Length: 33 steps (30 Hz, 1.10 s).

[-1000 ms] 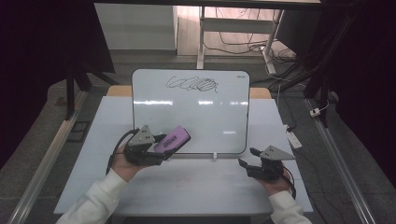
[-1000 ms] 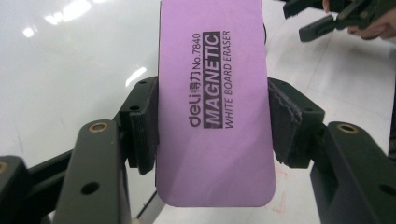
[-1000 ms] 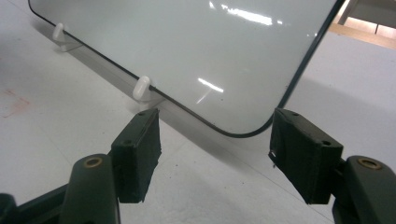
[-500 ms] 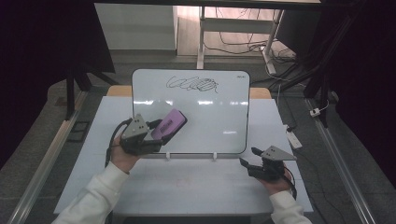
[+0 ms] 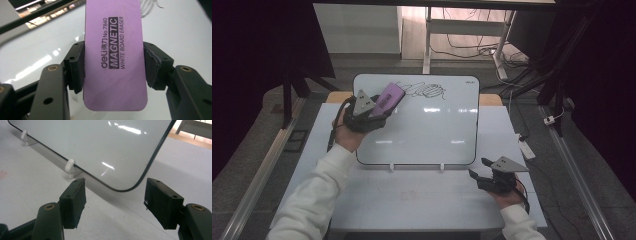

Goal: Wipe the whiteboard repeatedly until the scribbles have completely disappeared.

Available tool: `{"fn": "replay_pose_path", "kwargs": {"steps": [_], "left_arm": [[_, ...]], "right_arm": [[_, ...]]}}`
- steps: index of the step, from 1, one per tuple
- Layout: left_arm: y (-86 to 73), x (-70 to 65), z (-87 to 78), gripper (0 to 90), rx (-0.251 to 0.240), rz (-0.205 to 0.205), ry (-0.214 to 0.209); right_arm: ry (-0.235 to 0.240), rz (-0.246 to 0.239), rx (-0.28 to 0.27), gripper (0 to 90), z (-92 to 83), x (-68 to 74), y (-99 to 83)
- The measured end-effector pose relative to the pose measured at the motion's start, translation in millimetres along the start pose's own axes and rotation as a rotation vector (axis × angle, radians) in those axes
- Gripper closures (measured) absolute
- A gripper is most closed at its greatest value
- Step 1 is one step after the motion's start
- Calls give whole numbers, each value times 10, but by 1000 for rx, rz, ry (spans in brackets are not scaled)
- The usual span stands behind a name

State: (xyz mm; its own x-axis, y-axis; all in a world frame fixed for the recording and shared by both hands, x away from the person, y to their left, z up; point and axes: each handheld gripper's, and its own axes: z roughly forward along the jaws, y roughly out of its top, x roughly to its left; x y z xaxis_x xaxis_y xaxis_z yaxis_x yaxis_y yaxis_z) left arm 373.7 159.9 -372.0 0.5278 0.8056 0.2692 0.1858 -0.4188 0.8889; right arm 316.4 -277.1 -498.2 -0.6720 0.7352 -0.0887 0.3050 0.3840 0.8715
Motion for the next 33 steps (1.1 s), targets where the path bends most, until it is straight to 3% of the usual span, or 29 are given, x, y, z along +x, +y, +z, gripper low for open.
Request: {"fn": "replay_pose_path", "kwargs": {"steps": [7,21,25,33], "left_arm": [[83,95,60,412,-2,-12,33],[52,151,336,412,47,-32,58],[76,7,473,413,28,-36,33],[206,-529,732,413,38,104,-39]], "right_arm": [[-11,1,-6,324,-16,-14,-4],[-19,-9,-3,316,-8,-10,-5],[-19,-10,-6,316,-12,-11,-3],[-16,-23,-5,316,-11,1,-4]]}}
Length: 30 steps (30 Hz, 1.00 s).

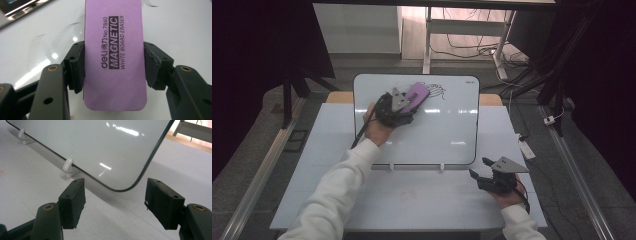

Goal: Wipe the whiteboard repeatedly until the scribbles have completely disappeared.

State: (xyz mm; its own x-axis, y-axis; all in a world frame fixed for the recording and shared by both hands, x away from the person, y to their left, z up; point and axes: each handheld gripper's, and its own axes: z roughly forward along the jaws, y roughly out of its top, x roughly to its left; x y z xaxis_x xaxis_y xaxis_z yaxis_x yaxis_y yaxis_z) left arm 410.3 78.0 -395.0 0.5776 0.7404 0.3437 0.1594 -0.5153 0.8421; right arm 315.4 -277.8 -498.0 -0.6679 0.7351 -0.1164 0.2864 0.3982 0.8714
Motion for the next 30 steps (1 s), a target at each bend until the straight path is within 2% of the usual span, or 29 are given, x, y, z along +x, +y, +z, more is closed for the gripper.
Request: {"fn": "replay_pose_path", "kwargs": {"steps": [2,4,6,10,12,15,16,19,23,27,29,30], "left_arm": [[5,-47,8,413,12,46,20],[-12,3,-30,412,21,46,37],[-50,135,-105,413,29,23,67],[-160,489,-298,413,45,-47,145],[-215,641,-376,413,50,-83,170],[-254,717,-422,413,53,-99,185],[-247,698,-413,413,56,-93,190],[-186,564,-333,413,55,-69,160],[-68,263,-142,414,56,4,118],[20,11,-10,414,49,52,71],[34,-50,0,413,58,85,75],[29,-38,-15,414,61,84,70]], "right_arm": [[-1,3,0,315,-6,-4,-2],[-3,4,-3,315,-13,-11,-6],[-3,8,-2,315,-18,-16,-10],[-5,5,-3,315,-24,-16,-12],[-6,5,-4,315,-25,-11,-9],[-6,4,-2,315,-18,-6,-5],[-6,5,-2,315,-15,-4,-3],[-7,2,-4,315,-4,1,4],[-2,-1,-3,315,1,5,7],[0,-1,-8,315,-11,-3,6],[1,1,-7,315,-16,-3,5],[1,1,-7,315,-17,-3,3]]}}
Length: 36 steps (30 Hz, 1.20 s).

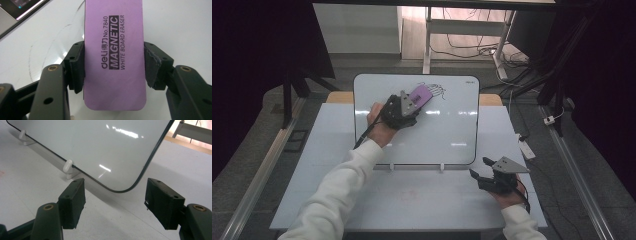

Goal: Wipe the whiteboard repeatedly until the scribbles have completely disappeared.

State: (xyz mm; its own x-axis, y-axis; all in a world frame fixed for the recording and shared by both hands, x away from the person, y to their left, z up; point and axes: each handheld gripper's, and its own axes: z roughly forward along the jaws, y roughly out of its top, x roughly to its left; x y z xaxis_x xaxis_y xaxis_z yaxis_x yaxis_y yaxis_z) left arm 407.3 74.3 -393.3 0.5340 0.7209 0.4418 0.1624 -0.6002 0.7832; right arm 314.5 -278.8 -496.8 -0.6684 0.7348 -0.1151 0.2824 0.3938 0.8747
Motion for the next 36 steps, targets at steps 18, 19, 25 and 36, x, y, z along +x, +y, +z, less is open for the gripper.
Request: {"fn": "replay_pose_path", "kwargs": {"steps": [18,19,25,36], "left_arm": [[-391,384,-247,414,37,-124,84],[-353,324,-219,414,31,-112,73],[-93,13,-16,414,2,-60,13],[246,-176,167,414,-8,-16,-51]], "right_arm": [[-10,-3,-4,314,-8,9,3],[-9,-5,-4,315,-8,11,4],[-6,-4,-6,315,-5,3,5],[-3,-5,-4,314,-11,-1,-3]]}}
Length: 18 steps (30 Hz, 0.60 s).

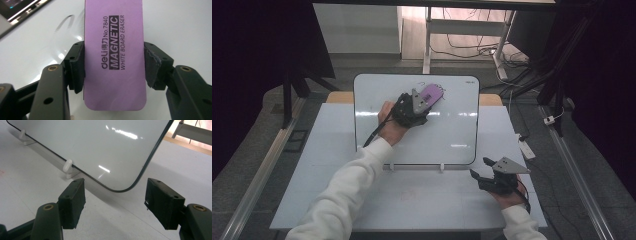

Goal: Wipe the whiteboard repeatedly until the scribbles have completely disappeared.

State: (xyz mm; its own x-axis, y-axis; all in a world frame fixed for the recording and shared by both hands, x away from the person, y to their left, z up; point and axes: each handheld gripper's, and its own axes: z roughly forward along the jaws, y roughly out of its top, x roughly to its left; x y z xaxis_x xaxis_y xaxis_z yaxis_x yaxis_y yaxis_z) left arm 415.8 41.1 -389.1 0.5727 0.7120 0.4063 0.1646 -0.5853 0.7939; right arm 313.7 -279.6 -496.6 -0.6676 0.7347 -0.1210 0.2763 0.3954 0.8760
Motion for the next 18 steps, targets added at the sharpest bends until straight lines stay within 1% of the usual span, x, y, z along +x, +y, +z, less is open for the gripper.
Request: {"fn": "replay_pose_path", "kwargs": {"steps": [3,4,5,7,8,10,12,13,14,15,17,18], "left_arm": [[15,-1,-1,414,6,6,-19],[13,25,-13,414,6,-3,-31],[8,55,-29,414,10,-11,-28],[-17,127,-70,414,22,-11,4],[-35,177,-96,414,27,-19,16],[-71,296,-159,414,35,-47,47],[-99,420,-219,414,37,-84,73],[-108,471,-241,414,36,-101,82],[-111,511,-249,414,36,-114,76],[-107,523,-240,414,37,-122,65],[-79,477,-195,414,44,-103,65],[-55,435,-171,414,41,-95,58]], "right_arm": [[-2,0,0,314,-3,3,0],[-2,1,0,314,-5,4,-1],[-3,1,-1,314,-6,4,-2],[-3,2,0,314,-8,0,-4],[-3,2,0,314,-9,-1,-5],[-4,1,1,314,-9,-2,-9],[-4,3,2,314,-8,-3,-11],[-4,3,2,314,-8,-2,-11],[-5,2,2,314,-9,-1,-10],[-6,2,1,314,-10,1,-9],[-5,3,2,314,-11,7,-8],[-5,3,1,314,-11,9,-8]]}}
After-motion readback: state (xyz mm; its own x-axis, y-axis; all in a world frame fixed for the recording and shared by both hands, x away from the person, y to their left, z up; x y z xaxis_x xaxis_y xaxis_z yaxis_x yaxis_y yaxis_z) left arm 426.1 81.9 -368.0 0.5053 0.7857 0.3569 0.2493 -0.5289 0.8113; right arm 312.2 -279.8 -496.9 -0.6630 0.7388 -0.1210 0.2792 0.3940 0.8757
